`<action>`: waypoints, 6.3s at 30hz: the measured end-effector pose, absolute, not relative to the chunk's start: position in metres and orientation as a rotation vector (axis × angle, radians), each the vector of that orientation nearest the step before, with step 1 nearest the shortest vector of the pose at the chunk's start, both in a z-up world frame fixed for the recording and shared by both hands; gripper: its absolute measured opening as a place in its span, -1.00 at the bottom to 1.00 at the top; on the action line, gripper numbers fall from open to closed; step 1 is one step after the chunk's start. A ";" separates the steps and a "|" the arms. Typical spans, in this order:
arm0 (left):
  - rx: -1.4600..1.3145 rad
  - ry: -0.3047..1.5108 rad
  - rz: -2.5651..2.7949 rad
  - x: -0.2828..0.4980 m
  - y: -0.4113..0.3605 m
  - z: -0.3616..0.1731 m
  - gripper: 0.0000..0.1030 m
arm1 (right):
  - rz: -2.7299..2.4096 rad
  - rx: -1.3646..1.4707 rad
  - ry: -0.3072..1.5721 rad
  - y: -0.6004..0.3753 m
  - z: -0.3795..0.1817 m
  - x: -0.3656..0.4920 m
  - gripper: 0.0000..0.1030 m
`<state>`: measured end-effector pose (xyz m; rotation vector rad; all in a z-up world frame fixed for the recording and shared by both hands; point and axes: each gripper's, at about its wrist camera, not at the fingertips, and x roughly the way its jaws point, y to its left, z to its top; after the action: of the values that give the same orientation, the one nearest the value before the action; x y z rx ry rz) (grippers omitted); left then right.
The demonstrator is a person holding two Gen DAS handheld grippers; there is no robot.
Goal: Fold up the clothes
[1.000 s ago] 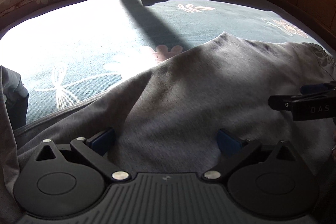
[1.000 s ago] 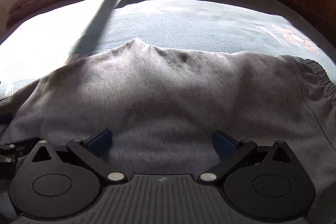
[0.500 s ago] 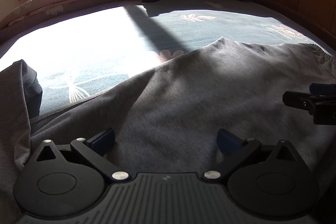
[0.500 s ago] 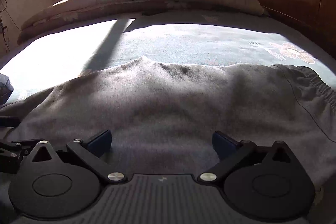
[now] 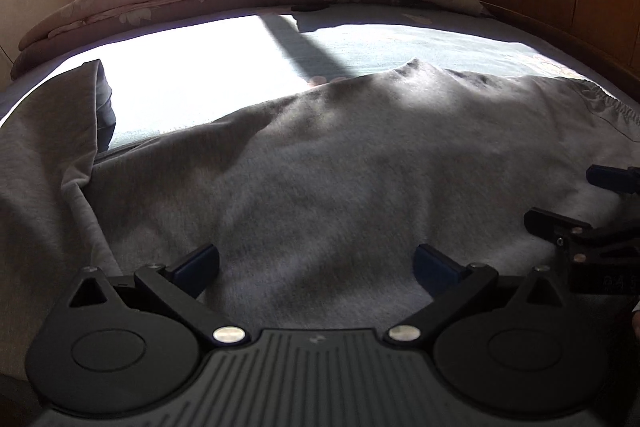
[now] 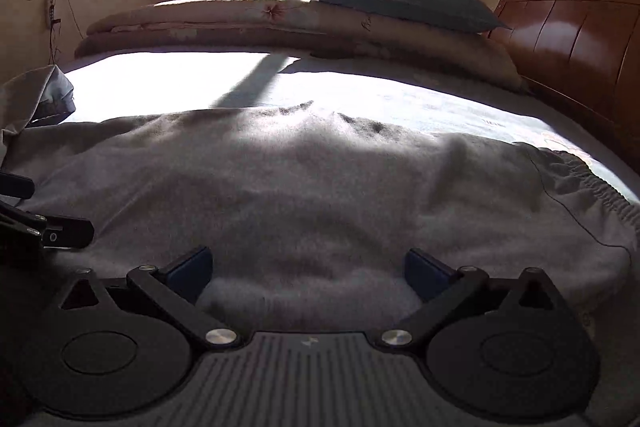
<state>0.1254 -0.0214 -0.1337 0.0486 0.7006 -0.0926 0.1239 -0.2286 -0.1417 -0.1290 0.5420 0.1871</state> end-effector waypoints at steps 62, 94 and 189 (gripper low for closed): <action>-0.115 0.685 -0.277 0.171 -0.071 -0.127 0.99 | -0.004 0.271 0.522 -0.341 -0.131 0.136 1.00; 0.549 0.941 0.219 0.306 0.047 -0.045 0.19 | -0.022 0.216 0.577 -0.333 -0.127 0.139 1.00; 0.225 0.916 0.463 0.127 0.230 -0.003 0.37 | 0.008 0.263 0.565 -0.338 -0.129 0.132 1.00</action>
<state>0.1269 0.2301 -0.0029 0.2252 0.9158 0.4625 0.1322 -0.3376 -0.1288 0.2631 0.5646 0.0079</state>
